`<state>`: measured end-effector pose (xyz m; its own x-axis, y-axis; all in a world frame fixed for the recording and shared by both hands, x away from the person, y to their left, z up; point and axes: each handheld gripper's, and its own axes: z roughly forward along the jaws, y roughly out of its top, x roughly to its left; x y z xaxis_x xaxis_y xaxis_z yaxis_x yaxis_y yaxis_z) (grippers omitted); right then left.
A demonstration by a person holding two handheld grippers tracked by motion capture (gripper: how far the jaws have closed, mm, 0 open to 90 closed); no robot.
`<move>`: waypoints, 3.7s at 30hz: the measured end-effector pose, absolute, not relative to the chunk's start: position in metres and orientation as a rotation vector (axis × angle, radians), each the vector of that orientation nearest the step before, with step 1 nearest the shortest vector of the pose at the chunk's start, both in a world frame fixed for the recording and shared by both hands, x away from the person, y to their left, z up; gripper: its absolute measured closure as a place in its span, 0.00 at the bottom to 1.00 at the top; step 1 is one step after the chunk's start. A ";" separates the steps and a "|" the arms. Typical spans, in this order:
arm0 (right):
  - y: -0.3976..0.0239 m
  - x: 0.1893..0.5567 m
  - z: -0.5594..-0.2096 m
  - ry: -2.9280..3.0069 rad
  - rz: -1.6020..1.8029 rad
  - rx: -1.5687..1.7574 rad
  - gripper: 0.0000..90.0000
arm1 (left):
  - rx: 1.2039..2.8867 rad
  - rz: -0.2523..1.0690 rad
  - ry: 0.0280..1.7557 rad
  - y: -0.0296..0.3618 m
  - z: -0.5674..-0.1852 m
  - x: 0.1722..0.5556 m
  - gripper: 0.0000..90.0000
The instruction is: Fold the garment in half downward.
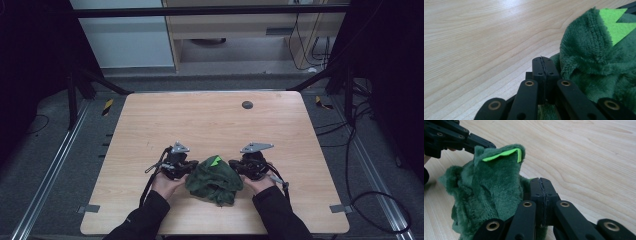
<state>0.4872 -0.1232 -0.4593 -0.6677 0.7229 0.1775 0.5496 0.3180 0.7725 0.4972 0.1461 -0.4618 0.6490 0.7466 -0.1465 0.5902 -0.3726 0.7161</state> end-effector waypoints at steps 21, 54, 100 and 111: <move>-0.114 0.468 -0.448 2.412 1.341 1.069 0.99 | 2.108 0.251 0.907 0.142 -0.449 0.471 1.00; -0.118 0.429 -0.455 2.488 1.343 1.029 0.98 | 2.190 0.181 0.840 0.147 -0.455 0.420 1.00; -0.140 0.430 -0.459 2.396 1.310 1.111 0.86 | 2.127 0.262 0.947 0.169 -0.451 0.425 0.83; -0.168 0.436 -0.456 2.244 1.266 1.205 0.66 | 2.060 0.348 1.041 0.202 -0.450 0.433 0.63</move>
<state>0.4361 -0.1676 -0.4559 -0.6052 0.7841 0.1377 0.5235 0.2617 0.8108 0.4327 0.2020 -0.4501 0.6260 0.7735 -0.0995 0.5580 -0.3552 0.7500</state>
